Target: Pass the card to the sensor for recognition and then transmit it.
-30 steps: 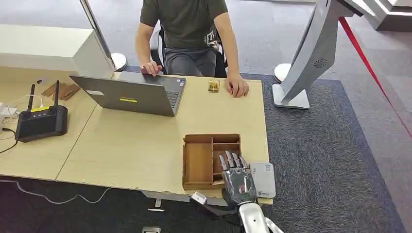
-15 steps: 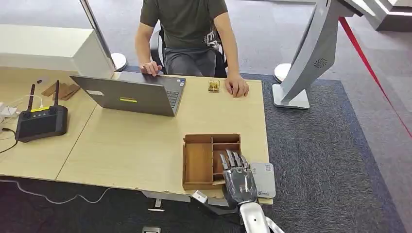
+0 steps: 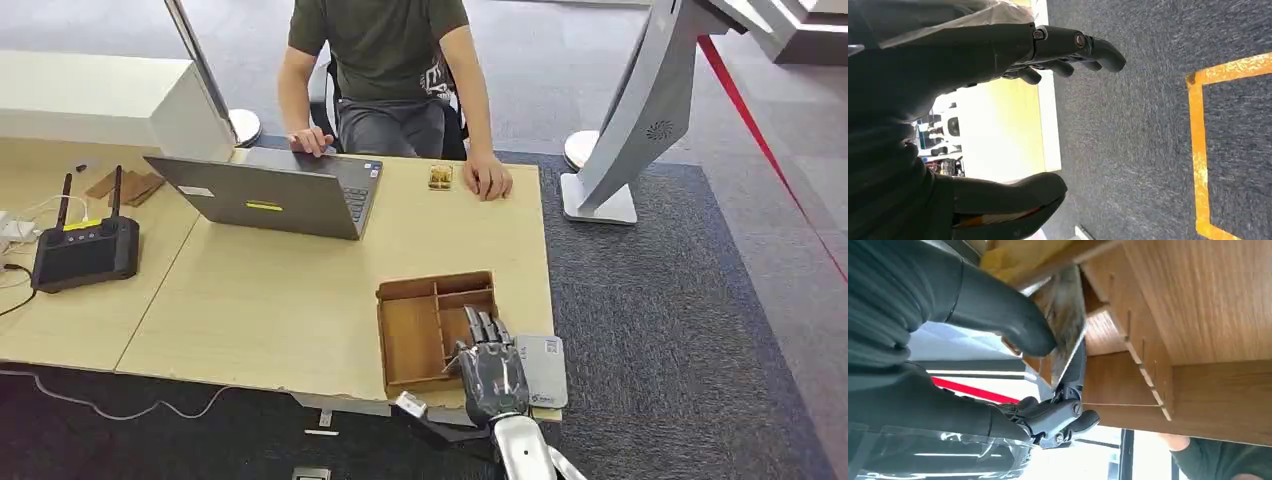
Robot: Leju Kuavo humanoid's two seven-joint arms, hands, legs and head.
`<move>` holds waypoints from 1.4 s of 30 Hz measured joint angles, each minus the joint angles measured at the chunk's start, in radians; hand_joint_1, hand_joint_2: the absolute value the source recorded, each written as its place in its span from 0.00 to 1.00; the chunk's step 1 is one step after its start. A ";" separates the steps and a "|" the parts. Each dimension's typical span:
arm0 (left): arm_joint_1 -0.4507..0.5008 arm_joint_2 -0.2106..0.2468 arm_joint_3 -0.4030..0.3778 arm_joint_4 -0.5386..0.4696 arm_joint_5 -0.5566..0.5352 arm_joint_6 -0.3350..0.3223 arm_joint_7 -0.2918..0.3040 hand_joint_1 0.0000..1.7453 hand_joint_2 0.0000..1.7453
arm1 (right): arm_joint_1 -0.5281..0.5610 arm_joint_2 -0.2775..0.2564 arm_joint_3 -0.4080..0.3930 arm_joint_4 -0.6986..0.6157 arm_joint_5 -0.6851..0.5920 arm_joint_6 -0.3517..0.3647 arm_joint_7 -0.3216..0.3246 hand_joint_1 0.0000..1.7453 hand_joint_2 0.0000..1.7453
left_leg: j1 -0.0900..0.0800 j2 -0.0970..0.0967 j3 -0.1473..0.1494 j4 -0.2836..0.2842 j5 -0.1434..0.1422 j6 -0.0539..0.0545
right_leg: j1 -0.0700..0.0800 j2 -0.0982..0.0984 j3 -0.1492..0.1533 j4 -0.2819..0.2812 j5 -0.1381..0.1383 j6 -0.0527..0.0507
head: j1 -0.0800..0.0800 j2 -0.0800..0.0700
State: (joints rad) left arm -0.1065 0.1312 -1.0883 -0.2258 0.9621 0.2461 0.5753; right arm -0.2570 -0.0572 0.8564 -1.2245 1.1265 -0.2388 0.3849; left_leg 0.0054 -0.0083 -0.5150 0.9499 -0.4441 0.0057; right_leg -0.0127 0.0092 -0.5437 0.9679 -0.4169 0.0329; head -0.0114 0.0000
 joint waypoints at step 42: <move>-0.001 0.000 -0.002 0.000 -0.055 -0.013 -0.005 0.00 1.00 | -0.133 -0.020 -0.030 -0.240 -0.256 -0.054 -0.069 1.00 1.00 | 0.000 0.000 -0.001 0.000 0.000 0.000 | 0.000 0.000 0.000 0.000 0.000 0.000 | 0.000 0.000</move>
State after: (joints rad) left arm -0.1078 0.1312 -1.0899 -0.2258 0.9067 0.2331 0.5703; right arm -0.3901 -0.0774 0.8267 -1.4645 0.8702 -0.2926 0.3161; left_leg 0.0054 -0.0080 -0.5156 0.9499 -0.4440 0.0057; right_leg -0.0127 0.0094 -0.5439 0.9680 -0.4168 0.0329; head -0.0114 0.0000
